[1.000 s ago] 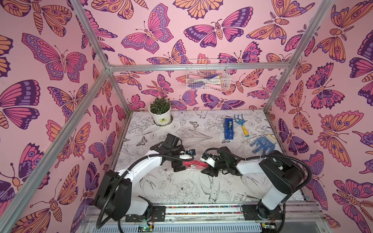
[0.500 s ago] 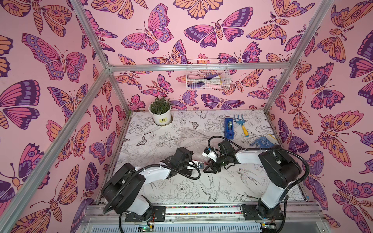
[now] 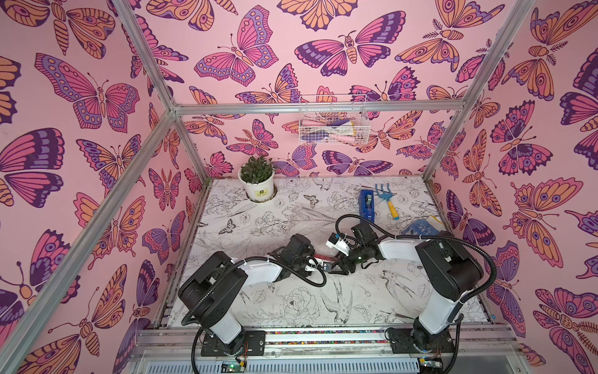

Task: Wrap wine bottles in bubble wrap
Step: Wrap the wine bottle in bubble wrap.

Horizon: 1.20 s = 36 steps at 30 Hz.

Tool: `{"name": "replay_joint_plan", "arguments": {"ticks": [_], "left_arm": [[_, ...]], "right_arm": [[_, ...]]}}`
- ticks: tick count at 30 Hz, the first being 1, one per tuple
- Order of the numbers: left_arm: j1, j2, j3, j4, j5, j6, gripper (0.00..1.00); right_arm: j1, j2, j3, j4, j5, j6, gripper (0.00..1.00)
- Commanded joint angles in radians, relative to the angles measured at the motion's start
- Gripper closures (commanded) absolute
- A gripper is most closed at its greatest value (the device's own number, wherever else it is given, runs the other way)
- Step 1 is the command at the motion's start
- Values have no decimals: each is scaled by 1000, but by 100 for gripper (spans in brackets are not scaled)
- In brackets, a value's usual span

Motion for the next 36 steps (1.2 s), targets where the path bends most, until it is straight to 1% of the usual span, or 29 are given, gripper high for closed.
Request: {"name": "replay_joint_plan", "arguments": {"ticks": [1, 2, 5, 7, 9, 10, 11, 13, 15, 17, 18, 20, 22, 23, 26, 29, 31, 36], "left_arm": [[7, 50, 21, -145, -8, -33, 61], [9, 54, 31, -165, -5, -38, 63], [15, 62, 62, -231, 13, -63, 67], [22, 62, 77, -271, 31, -85, 70], [31, 61, 91, -317, 51, -105, 73], [33, 61, 101, -345, 60, -115, 74], [36, 62, 111, -371, 65, -124, 76], [42, 65, 131, -423, 85, -142, 77], [53, 71, 163, -487, 113, -168, 79], [68, 84, 210, -574, 160, -191, 81], [75, 90, 231, -609, 179, -203, 82], [98, 120, 291, -701, 230, -228, 82], [118, 156, 340, -764, 257, -237, 83], [128, 174, 361, -792, 275, -236, 84], [149, 230, 437, -895, 330, -234, 84], [159, 300, 524, -1020, 376, -222, 84], [163, 335, 563, -1076, 395, -216, 83], [169, 421, 645, -1187, 438, -196, 83]], "right_arm": [[13, -37, -24, 47, -23, 11, 57], [13, -57, -38, 73, -3, 25, 49], [10, -130, -84, 143, 61, 51, 30], [6, -187, -115, 181, 114, 61, 20], [5, -258, -145, 207, 170, 61, 13], [6, -293, -162, 220, 215, 61, 5], [6, -331, -179, 235, 257, 62, 1], [6, -410, -216, 251, 342, 61, 1], [7, -498, -278, 333, 414, 82, 1], [32, -607, -344, 381, 469, 62, 1], [52, -650, -358, 374, 504, 38, 1], [110, -730, -365, 286, 584, -60, 1], [175, -773, -359, 185, 665, -178, 1], [222, -786, -364, 168, 725, -227, 1], [348, -792, -388, 191, 859, -336, 1], [416, -752, -391, 202, 929, -424, 1], [438, -707, -388, 209, 942, -477, 1], [455, -548, -378, 362, 961, -590, 1]]}}
